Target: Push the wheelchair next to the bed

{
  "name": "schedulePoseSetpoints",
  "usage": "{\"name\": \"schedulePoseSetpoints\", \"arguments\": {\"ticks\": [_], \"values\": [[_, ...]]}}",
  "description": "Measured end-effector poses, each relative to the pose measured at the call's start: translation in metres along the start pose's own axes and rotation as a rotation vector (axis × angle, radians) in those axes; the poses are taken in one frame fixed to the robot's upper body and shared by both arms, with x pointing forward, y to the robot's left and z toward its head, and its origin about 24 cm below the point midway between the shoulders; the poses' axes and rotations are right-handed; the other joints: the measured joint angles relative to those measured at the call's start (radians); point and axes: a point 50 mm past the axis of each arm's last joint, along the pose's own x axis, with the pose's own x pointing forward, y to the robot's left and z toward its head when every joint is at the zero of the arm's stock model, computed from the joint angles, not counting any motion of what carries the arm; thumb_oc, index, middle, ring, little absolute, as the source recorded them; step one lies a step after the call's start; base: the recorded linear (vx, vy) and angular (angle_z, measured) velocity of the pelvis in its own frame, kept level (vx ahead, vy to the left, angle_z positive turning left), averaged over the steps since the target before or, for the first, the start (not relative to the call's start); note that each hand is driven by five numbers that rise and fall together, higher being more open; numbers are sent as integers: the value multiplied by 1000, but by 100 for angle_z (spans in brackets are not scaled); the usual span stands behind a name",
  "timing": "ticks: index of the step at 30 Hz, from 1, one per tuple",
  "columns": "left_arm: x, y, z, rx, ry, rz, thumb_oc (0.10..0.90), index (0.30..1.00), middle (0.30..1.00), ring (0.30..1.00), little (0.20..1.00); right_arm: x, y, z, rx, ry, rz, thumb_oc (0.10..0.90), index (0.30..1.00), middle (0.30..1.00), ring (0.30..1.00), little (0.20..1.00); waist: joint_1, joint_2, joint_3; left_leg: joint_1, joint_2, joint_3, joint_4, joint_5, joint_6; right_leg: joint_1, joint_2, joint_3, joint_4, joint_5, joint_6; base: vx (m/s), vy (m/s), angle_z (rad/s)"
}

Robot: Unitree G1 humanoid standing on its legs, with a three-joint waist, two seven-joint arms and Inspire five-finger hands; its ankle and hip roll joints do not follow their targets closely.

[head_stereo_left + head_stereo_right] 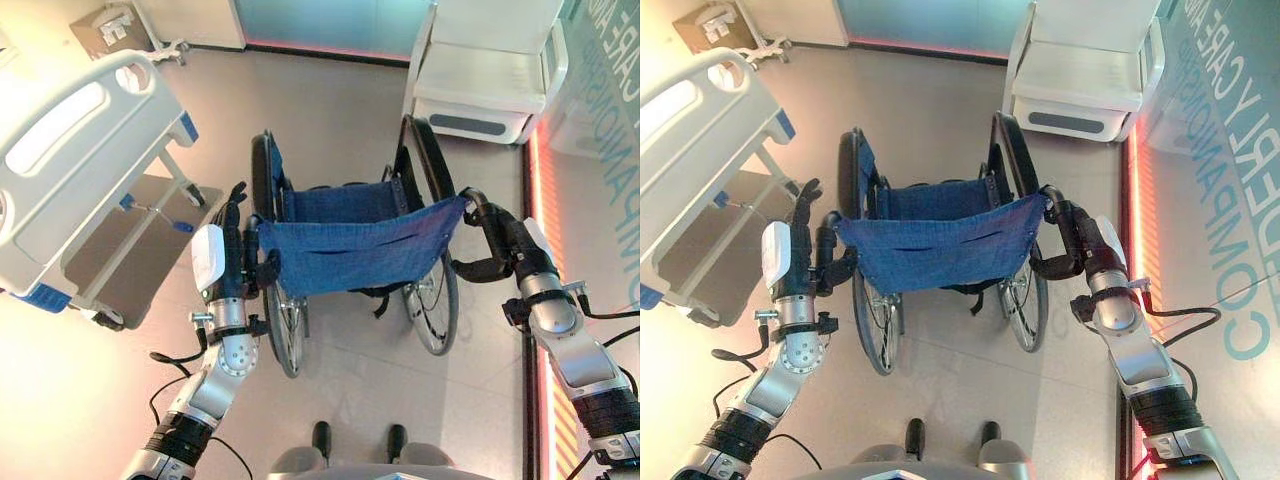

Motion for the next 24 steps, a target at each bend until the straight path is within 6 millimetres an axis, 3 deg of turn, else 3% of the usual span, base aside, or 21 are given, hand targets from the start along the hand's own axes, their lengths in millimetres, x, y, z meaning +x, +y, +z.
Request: {"name": "schedulePoseSetpoints", "arguments": {"ticks": [10,24], "values": [[-2,-2,0,14,7,26,800,900,900,900,900,0,0,0,0,-1,0,800,900,900,900,900,1,0,0,-2,0,0,0,0,0,0,0,-1,0,0,0,0,0,0],[-1,-9,-2,-163,146,-43,800,900,900,900,900,-1,-2,0,-5,22,-24,800,900,900,900,900,19,3,0,-4,0,-3,0,1,-2,1,1,-4,0,-3,5,0,0,0]]}}
